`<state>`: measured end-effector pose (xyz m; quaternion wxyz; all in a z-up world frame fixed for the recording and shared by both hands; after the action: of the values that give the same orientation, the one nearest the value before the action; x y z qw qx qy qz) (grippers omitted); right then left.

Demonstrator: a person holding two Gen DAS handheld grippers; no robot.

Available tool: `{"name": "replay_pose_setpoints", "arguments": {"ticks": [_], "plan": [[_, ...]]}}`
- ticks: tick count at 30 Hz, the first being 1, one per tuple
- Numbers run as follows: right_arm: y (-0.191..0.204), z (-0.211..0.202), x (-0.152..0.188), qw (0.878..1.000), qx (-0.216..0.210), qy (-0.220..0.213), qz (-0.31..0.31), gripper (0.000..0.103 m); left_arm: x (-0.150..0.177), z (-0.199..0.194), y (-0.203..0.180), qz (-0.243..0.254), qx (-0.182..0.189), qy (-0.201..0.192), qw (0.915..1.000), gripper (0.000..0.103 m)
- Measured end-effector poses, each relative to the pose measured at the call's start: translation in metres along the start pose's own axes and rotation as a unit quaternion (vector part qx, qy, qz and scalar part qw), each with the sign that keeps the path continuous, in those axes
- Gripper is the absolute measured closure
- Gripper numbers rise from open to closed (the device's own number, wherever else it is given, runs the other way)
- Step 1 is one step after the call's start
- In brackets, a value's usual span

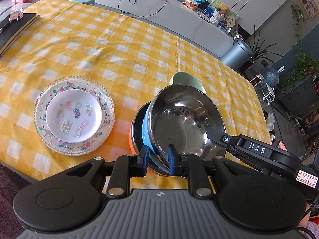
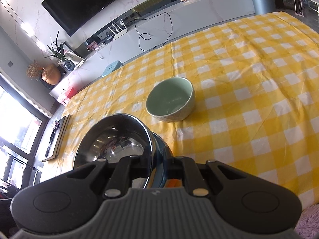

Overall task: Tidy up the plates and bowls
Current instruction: 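Lower the blue bowl into the orange bowl with both grippers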

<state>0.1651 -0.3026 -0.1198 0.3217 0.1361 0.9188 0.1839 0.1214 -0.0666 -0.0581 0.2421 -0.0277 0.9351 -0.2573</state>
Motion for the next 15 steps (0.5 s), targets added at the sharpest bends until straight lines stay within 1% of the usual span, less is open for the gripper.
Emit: {"name": "replay_pose_setpoints", "arguments": {"ticks": [15], "plan": [[0.0013,0.0099,0.0029,1.000,0.015,0.011,-0.009,0.093,-0.0010,0.0061,0.0034,-0.009,-0.006,0.000,0.9999,0.080]]}}
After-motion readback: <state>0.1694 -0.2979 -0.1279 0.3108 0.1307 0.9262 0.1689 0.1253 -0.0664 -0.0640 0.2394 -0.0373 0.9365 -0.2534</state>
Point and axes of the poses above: each gripper's, at about its wrist camera, not at the fingertips, and z roughly the way its jaws point, y to its left, x to its underside, the point moved 8 cm from there along z, roughly the way its jaws point, and after that the axes turned 5 degrees about x, right-handed, at the moved point
